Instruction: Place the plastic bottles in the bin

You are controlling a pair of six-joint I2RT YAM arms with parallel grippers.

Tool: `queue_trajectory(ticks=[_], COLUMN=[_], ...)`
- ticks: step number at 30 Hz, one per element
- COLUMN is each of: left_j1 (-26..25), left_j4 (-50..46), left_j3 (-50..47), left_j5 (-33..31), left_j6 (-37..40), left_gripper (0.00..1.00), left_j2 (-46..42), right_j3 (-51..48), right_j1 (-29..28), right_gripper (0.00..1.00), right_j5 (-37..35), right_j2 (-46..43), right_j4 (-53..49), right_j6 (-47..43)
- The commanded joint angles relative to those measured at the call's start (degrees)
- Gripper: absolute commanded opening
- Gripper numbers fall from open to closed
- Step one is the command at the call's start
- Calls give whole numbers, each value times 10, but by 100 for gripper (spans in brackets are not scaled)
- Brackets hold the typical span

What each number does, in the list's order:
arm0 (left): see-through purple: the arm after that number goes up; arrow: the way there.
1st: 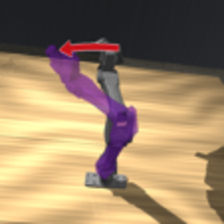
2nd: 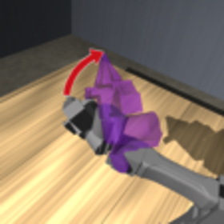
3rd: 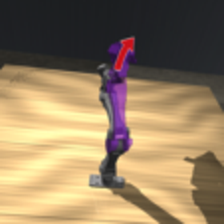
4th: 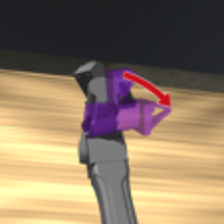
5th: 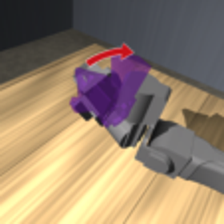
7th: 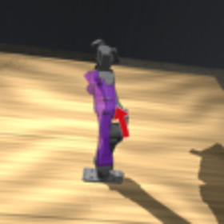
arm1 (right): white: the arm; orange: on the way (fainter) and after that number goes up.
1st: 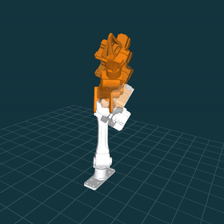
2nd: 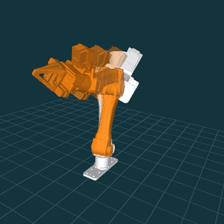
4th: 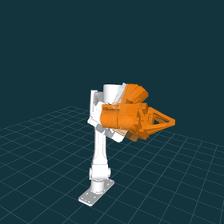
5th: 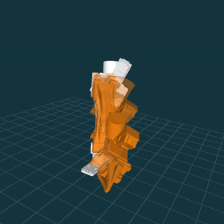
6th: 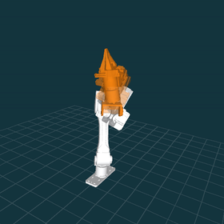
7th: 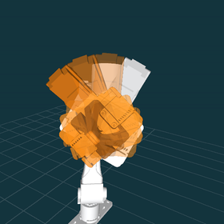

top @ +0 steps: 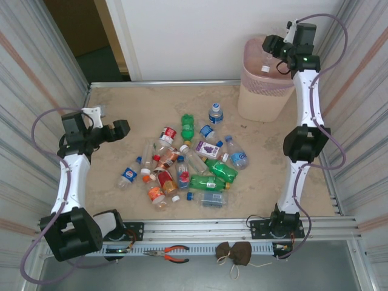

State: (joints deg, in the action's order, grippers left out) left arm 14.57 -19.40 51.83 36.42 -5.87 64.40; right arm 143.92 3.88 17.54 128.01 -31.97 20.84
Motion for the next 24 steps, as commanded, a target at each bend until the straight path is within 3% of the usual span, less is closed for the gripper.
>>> queue_trajectory(ticks=[1,24], left_j1=[0,-24], left_j4=[0,0], left_j3=[-4,-7], left_j5=[-6,-22], left_j6=[1,7], left_gripper=[95,95], left_j2=[-2,-11], right_j3=[28,62], right_j1=[0,-45], right_gripper=[53,56], right_j5=[-21,-50], right_j2=[29,147], right_j4=[-6,-143], right_j6=[12,-119])
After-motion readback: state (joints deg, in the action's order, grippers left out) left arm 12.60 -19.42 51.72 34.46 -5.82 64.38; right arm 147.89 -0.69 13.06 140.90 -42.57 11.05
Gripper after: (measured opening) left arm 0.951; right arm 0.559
